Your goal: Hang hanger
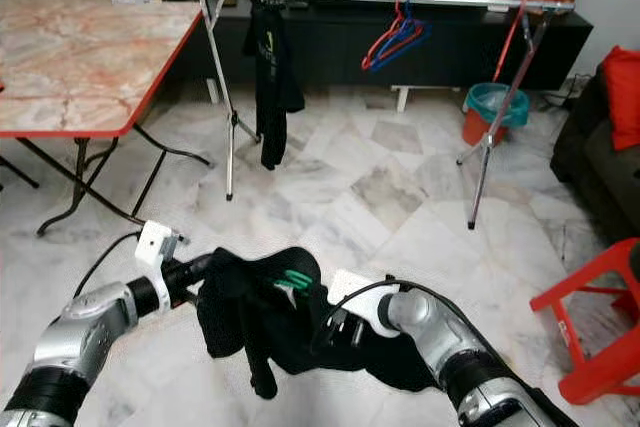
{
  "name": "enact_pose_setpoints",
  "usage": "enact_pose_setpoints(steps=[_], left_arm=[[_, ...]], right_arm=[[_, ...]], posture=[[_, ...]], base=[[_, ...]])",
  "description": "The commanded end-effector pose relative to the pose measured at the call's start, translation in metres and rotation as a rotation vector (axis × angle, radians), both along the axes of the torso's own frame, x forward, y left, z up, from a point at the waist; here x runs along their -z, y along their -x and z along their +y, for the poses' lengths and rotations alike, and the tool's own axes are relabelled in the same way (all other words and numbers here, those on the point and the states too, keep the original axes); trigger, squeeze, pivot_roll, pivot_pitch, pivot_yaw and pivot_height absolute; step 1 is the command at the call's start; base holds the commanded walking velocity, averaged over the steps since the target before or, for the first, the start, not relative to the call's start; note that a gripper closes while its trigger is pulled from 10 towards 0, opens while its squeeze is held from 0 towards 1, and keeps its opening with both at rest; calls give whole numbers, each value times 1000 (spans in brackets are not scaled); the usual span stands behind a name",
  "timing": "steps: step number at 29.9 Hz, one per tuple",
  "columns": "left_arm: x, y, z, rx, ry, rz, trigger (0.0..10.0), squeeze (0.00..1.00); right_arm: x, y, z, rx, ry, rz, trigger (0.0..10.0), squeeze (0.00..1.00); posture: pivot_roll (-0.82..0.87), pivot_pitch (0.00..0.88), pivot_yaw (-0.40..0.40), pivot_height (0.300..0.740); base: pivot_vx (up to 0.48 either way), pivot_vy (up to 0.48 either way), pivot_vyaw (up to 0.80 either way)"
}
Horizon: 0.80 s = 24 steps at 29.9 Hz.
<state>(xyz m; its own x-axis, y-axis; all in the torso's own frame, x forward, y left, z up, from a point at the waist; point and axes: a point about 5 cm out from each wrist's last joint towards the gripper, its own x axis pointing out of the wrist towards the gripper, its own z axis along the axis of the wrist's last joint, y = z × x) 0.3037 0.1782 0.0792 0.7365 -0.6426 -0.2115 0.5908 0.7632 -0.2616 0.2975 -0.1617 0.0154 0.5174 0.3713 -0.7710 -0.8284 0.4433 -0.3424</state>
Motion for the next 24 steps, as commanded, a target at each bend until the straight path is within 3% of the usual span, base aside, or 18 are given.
enact_pose_setpoints(steps=[1,6,9,12,16,24], left_arm=[[-11,-3,-1,10,35,-38,10000,0],[-10,6,-13,108,53,-18,10000,0],[-12,10,-18,152,67,-14,10000,0],[-13,12,-20,177,69,-15,10000,0],[-14,14,-23,197,67,-14,10000,0],[-2,17,-24,196,-49,-6,10000,0]], right_arm=[[-5,-9,-2,79,4,-52,10000,0],[-8,-16,4,260,-110,-127,10000,0],[-12,-20,12,331,-234,-160,10000,0],[-18,-24,18,347,-320,-182,10000,0],[-25,-29,22,361,-362,-219,10000,0],[-38,-31,37,284,-486,-294,10000,0]], posture=[[-20,0,-6,740],[-4,0,-13,740],[7,0,-12,740],[12,0,-11,740],[8,0,-10,740],[-5,0,17,740]], base=[[0,0,0],[0,0,0],[0,0,0],[0,0,0],[0,0,0],[0,0,0]])
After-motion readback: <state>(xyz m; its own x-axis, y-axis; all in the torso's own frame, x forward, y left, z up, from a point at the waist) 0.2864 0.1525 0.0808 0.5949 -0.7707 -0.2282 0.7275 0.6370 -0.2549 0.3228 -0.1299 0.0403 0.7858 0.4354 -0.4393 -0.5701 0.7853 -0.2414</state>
